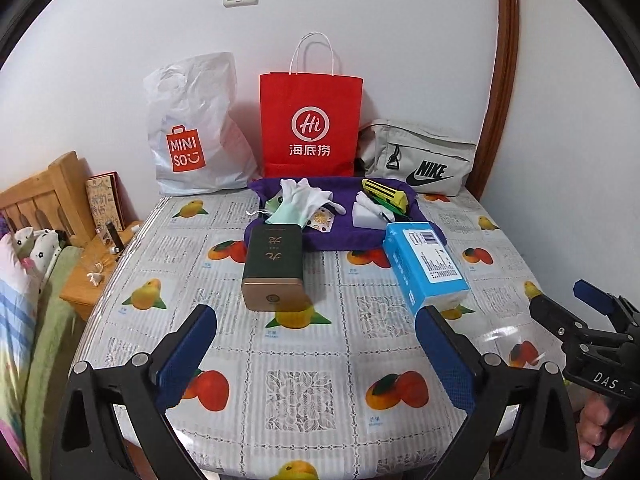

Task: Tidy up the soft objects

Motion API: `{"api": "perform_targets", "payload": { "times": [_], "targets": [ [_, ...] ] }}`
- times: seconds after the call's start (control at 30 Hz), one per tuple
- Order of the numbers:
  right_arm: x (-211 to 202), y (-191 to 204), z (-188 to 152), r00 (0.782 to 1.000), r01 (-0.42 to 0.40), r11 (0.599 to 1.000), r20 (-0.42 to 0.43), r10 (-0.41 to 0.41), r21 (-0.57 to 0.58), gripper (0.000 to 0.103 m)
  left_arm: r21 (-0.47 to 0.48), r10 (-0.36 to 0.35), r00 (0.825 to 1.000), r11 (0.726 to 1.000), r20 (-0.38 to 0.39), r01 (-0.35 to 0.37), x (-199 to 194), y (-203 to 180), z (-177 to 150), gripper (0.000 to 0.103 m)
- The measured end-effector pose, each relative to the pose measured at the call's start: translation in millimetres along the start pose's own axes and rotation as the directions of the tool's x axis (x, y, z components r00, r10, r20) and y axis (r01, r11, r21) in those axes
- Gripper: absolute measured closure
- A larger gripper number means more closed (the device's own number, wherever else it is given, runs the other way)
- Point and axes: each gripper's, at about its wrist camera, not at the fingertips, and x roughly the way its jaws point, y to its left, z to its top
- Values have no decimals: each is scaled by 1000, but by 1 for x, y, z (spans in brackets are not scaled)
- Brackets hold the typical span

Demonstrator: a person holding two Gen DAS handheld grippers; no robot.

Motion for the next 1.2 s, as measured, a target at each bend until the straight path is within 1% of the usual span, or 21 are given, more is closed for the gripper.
{"api": "perform_targets", "payload": {
  "times": [0.27, 0.57, 1.2],
  "targets": [
    [-11, 7, -3, 1000, -6, 1000, 7, 6, -13, 1, -23, -21, 1000, 1000, 8, 21, -13, 4, -3, 2],
    [-16, 7, -4, 1000, -16, 1000, 10, 16, -4, 1, -18, -3, 1000, 1000, 21, 4, -20, 5, -5, 2],
    [-18, 6, -5, 1000, -23, 1000, 12, 23, 4, 1, -14, -2, 1000, 1000, 24, 3, -23, 3, -5, 2]
  ]
}}
